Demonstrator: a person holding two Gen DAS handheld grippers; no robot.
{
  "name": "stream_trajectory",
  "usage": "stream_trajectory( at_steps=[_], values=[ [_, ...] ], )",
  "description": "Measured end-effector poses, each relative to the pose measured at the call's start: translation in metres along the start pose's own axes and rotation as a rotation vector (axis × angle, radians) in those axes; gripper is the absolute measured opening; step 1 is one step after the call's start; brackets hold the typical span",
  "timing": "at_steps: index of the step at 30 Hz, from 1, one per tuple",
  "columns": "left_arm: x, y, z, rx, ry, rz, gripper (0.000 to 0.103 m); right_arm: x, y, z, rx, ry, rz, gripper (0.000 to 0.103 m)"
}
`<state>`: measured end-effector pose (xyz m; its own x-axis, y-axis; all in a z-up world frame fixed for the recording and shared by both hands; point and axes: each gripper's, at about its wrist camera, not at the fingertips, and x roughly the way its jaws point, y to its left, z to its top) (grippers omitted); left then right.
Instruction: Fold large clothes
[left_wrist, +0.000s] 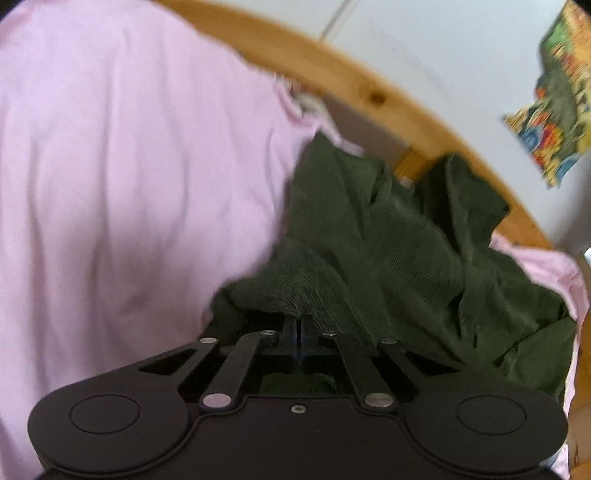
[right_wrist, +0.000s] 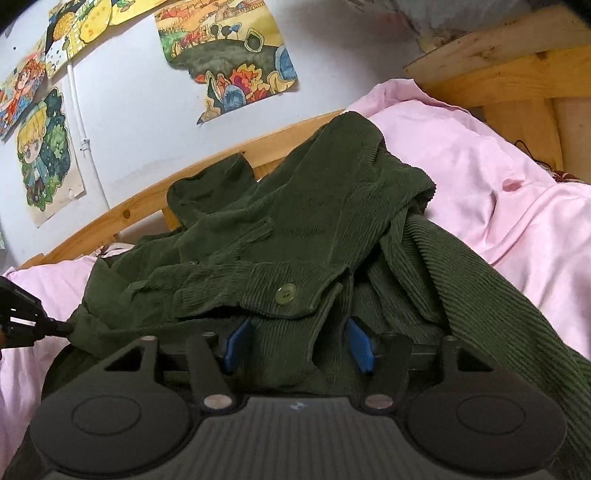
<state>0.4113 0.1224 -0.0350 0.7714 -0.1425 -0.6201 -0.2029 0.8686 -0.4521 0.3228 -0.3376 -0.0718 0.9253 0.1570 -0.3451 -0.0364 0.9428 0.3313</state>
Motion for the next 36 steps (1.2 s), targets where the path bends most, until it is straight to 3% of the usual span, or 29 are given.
stream_trajectory(
  at_steps=[3,6,10,16,18,21,23,29,31,33,34,35,36],
  values=[
    [-0.016,0.012,-0.010,0.041,-0.059,0.077,0.000,0.001,0.002,-0.001,-0.004,0.007,0.020,0.063],
    [-0.013,0.038,-0.014,-0.016,-0.030,0.119,0.000,0.001,0.007,-0.002,-0.024,0.019,0.046,0.063],
    [-0.012,0.036,-0.014,0.041,-0.032,0.100,0.000,0.004,0.017,-0.005,-0.069,0.035,0.058,0.063],
    [-0.014,0.045,-0.014,0.047,0.017,0.079,0.001,0.008,0.016,-0.008,-0.050,0.058,0.057,0.065],
    [-0.015,0.049,-0.015,0.045,0.028,0.083,0.005,0.008,0.014,-0.009,-0.042,0.064,0.054,0.067],
    [-0.028,0.046,-0.009,0.074,0.007,0.064,0.022,0.009,0.013,-0.009,-0.035,0.072,0.055,0.071],
    [-0.036,0.037,-0.001,0.135,-0.025,0.057,0.048,0.009,0.013,-0.009,-0.031,0.075,0.057,0.074],
    [-0.002,-0.003,0.033,0.329,0.005,0.081,0.062,0.011,0.015,-0.010,-0.044,0.083,0.057,0.079],
    [0.021,-0.016,0.038,0.381,0.035,0.103,0.060,0.011,0.016,-0.010,-0.047,0.083,0.057,0.079],
    [0.039,-0.028,0.039,0.389,0.064,0.123,0.019,0.011,0.016,-0.010,-0.044,0.086,0.058,0.079],
    [0.043,-0.031,0.040,0.385,0.065,0.127,0.006,0.012,0.015,-0.010,-0.040,0.086,0.062,0.078],
    [0.043,-0.033,0.040,0.377,0.034,0.135,0.005,0.012,0.014,-0.010,-0.036,0.089,0.068,0.075],
    [0.038,-0.035,0.039,0.367,-0.022,0.127,0.005,0.013,0.013,-0.009,-0.032,0.094,0.074,0.061]
  ],
)
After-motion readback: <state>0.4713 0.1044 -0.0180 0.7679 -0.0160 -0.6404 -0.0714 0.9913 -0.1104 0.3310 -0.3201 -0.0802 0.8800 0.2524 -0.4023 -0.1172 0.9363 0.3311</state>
